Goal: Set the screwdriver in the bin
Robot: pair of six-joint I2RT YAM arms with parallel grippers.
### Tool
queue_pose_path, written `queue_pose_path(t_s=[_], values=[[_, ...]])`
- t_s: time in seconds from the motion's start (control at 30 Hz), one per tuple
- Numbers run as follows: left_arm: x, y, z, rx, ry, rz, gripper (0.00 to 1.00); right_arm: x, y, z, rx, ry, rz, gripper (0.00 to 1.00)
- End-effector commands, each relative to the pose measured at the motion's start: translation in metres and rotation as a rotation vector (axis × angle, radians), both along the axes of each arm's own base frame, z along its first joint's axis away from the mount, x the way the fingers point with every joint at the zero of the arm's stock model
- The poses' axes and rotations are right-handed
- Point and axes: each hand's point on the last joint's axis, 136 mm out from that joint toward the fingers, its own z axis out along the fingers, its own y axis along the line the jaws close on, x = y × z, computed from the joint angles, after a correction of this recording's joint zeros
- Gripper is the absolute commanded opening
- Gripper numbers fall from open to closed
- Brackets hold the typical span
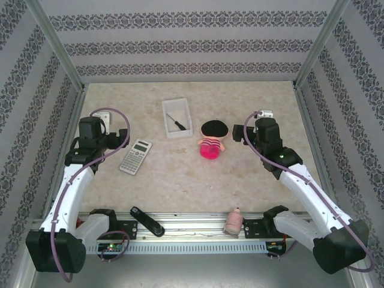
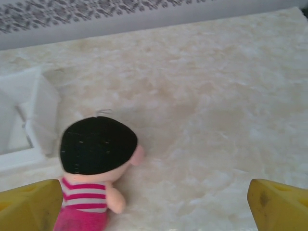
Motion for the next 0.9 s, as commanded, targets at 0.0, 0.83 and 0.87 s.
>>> queue_pose_path(t_s=[0.0,0.83,0.87], values=[[0.021,0.019,0.014,-0.022,-0.154,0.106,0.99,0.003,-0.02,0.002,-0.015,-0.083,-0.087,0.98],[0.062,0.015,-0.1,-0.001,-0.416,0.032,0.99,0.019,-0.066,-0.033,-0.217,-0.223,-0.16,0.98],[0.062,0.013,-0.101,-0.002,-0.425,0.024,0.99,0.019,-0.068,-0.033,-0.218,-0.238,-0.165,0.98]])
